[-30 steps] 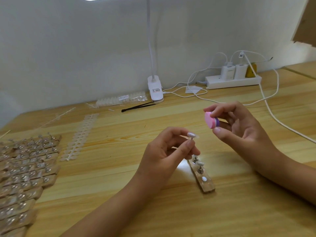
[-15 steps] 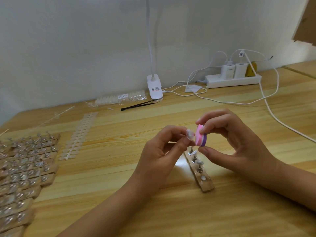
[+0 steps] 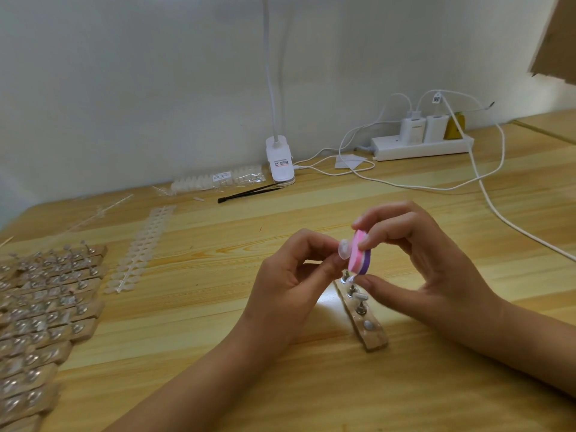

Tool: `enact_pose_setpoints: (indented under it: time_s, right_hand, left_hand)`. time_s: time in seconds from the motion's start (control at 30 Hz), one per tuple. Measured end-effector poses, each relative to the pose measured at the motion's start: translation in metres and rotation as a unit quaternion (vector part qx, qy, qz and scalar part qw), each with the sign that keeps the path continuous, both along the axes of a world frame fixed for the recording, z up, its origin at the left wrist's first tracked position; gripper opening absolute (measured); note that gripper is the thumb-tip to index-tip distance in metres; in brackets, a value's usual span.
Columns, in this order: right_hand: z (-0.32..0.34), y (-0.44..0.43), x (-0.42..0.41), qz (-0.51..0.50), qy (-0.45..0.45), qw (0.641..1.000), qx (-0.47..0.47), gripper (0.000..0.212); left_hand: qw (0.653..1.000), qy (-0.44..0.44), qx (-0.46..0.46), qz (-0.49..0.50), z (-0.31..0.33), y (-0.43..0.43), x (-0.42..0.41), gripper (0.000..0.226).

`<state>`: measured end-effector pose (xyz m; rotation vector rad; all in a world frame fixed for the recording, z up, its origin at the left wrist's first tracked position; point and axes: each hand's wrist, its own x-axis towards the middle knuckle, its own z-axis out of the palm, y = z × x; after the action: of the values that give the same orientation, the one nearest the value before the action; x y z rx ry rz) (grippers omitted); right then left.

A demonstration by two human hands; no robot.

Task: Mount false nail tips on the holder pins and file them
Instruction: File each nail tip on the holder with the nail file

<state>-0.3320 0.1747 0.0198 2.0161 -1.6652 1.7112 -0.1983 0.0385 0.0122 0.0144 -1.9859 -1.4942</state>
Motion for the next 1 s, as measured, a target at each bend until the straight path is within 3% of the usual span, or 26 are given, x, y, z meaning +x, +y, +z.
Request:
enact_pose_setpoints:
  time_s: [0.17,0.3,0.4,0.53,0.67,1.0]
  right_hand:
    - [-0.0013,-0.0008,0.0019,-0.004,-0.043,0.999,0.003,0.028]
    - [-0.0024,-0.0004,0.0003,-0.025,0.024,0.999,-0.003,0.027]
    - [-0.0007,-0.0011,-0.0017,-0.043,-0.006,0.999,0.0,0.028]
    - [-0.0035,-0.0019,0.0004,-0.025,0.036,0.999,-0.001,0.027]
    - [-0.001,-0.0023,-0.0017,-0.06,-0.022,0.998,0.01,0.028]
    - [-0.0092,-0.0048,-0.0011,-0.029,0.005,1.0,0.002,0.031]
  left_hand:
    - [1.0,-0.003,-0.006,0.02,-0.0024,-0.0002,0.0002,0.005]
    - [0.999,-0.001,-0.015,0.028,-0.0045,-0.0009,-0.0001,0.003]
    - [0.999,-0.007,-0.022,0.034,-0.0057,-0.0006,-0.0003,0.009]
    - [0.999,-0.007,-0.018,0.037,-0.0062,-0.001,-0.0008,0.003]
    - [0.999,-0.014,-0.025,0.035,-0.0073,-0.0009,-0.001,0.004]
    - [0.998,-0.018,-0.035,0.041,-0.0054,-0.0007,-0.0001,0.006]
